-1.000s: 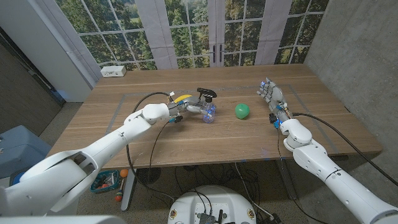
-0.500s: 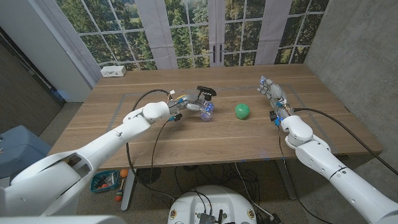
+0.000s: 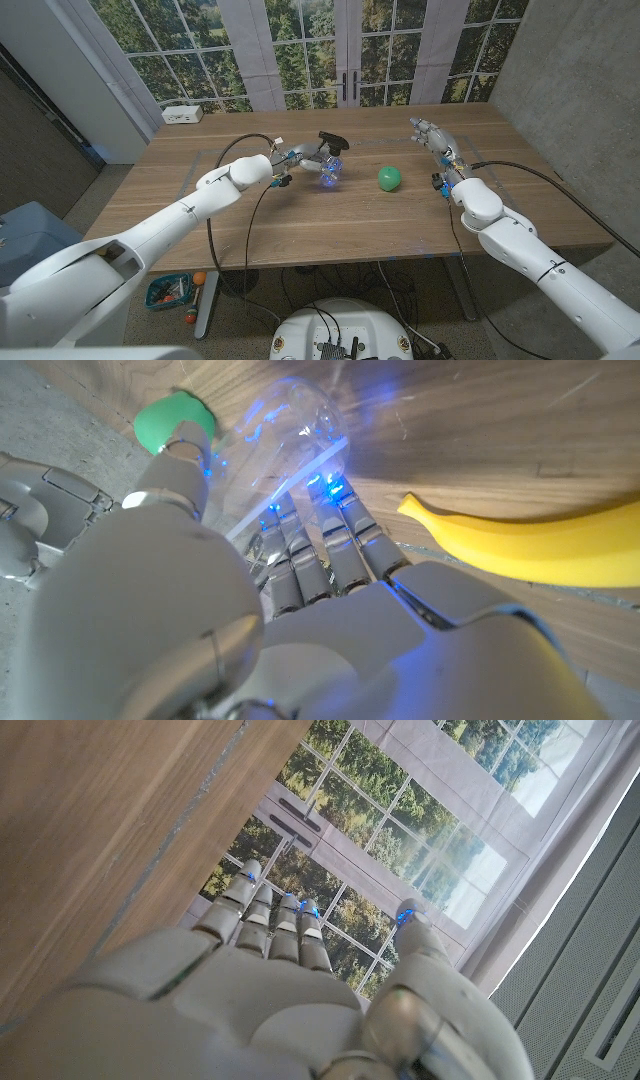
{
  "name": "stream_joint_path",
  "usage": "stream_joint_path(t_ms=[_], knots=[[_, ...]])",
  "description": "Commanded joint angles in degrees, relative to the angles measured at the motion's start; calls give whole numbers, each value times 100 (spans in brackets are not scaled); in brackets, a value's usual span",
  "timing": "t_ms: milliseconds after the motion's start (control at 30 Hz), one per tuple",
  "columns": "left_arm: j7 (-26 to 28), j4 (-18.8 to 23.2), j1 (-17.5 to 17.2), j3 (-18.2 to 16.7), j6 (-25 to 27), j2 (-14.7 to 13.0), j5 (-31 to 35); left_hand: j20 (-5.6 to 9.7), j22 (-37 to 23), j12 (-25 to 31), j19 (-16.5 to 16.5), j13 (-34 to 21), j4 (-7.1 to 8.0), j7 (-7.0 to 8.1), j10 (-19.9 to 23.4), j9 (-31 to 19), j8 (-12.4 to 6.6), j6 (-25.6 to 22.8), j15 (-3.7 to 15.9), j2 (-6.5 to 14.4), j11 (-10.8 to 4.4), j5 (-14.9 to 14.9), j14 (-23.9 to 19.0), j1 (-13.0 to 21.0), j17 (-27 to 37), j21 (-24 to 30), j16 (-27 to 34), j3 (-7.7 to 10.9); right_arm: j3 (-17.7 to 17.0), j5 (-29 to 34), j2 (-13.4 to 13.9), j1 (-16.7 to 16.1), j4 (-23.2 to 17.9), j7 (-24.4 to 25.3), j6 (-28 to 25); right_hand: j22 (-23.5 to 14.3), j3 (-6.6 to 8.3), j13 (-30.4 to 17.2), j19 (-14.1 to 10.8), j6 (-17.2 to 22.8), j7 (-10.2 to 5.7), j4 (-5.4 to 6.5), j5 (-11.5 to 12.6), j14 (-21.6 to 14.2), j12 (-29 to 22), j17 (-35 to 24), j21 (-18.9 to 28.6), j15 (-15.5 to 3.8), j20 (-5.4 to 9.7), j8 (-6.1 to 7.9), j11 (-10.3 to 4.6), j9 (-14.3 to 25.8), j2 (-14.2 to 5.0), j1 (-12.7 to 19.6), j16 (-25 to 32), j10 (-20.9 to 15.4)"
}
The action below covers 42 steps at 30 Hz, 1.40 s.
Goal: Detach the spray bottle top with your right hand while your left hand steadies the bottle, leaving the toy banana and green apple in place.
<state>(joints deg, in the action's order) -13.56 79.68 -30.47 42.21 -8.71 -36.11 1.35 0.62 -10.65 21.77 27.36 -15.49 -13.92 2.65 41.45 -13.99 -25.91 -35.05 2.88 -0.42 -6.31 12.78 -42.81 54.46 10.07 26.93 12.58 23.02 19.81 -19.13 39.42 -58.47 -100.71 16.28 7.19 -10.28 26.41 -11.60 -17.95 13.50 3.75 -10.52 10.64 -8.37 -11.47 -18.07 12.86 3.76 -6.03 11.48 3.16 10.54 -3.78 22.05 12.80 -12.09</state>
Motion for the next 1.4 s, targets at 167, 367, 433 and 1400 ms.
stream_joint_path(t_ms=[167,367,433,1400], knots=[[-281,199,381,171,269,-86,493,11,-18,213,12,-78,543,-234,2465,-14,-49,-1839,1013,1005,-185,23,-245,453,21,44,-52,631,180,792,293,239,-496,45,-592,-19,30,-28,-5,50,-40,-16,57,-82,-56,-13,-22,-44,-91,67,-20,24,22,120,65,-98],[-398,197,513,230,325,-83,623,15,-18,221,15,-117,542,-259,2465,-14,-55,-1840,1008,999,-188,26,-258,458,22,48,-69,647,270,1029,395,337,-666,-27,-854,-23,38,-37,-4,63,-48,-22,57,-136,-72,-16,-27,-95,-116,76,-34,27,68,210,93,-137],[-430,182,557,247,339,-74,657,18,-18,223,19,-130,538,-260,2464,-18,-57,-1837,1016,1001,-197,28,-265,466,24,51,-72,655,295,1085,449,368,-732,-92,-931,-25,42,-42,-4,65,-50,-25,57,-154,-86,-18,-28,-111,-122,79,-27,28,87,249,102,-170],[-737,177,1013,498,430,9,1193,30,-19,268,22,-304,542,-267,2493,-25,-95,-1873,1017,965,-186,43,-330,474,35,65,-112,692,659,1962,1150,785,-1779,-959,-1964,-36,221,-107,-69,62,-251,-55,53,-160,-84,-31,-20,-225,-128,106,-225,43,180,1004,131,-122]])
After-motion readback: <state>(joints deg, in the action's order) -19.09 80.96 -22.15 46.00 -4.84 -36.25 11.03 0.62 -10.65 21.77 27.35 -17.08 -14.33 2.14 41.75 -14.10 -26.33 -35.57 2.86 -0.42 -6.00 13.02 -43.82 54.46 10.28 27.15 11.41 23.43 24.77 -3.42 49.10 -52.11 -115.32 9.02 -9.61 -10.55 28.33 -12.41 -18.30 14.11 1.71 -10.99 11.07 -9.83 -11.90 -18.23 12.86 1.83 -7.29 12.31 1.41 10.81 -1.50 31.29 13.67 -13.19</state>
